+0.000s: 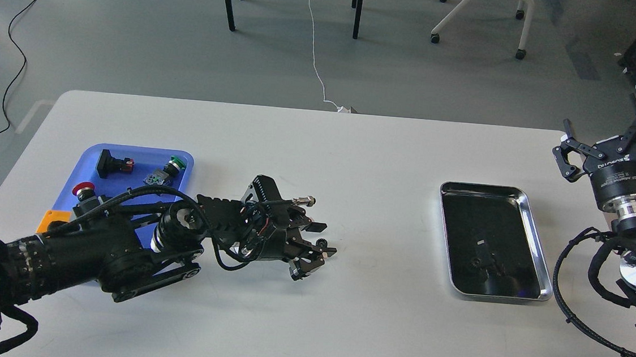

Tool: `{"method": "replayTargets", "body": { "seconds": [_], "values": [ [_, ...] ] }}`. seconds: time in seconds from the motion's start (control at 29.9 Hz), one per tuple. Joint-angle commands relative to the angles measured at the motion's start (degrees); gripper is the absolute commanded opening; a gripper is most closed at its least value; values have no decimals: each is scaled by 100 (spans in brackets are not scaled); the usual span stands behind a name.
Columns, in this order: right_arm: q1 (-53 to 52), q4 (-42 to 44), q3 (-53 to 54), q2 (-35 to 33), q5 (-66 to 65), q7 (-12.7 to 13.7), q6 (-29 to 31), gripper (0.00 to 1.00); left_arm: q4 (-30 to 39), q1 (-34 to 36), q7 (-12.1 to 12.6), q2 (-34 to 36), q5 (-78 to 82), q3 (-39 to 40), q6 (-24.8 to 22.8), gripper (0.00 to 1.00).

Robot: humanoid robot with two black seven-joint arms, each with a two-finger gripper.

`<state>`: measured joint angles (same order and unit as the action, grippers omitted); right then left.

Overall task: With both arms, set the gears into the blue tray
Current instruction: 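Grasp the black gear on the table with the left gripper, then carry the black gear into the blue tray and release it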

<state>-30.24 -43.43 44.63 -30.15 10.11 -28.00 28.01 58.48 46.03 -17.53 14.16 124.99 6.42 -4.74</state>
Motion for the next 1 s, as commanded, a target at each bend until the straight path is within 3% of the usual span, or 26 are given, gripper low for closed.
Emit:
{"method": "replayTargets", "body": {
  "seconds": [0.0, 0.33, 0.67, 0.97],
  "values": [
    [-8, 1, 2, 0, 0, 0, -1, 99, -56, -59, 4, -1, 1, 0, 52, 47],
    [-8, 10, -7, -9, -18, 0, -1, 99, -214, -59, 13, -141, 1, 0, 79, 43],
    [-26, -16, -7, -9, -53, 0, -1, 99, -311, -59, 4, -177, 1, 0, 70, 24],
    [-34, -16, -7, -9, -53, 0, -1, 99, -311, -121, -13, -159, 1, 26, 78, 18]
  ]
}}
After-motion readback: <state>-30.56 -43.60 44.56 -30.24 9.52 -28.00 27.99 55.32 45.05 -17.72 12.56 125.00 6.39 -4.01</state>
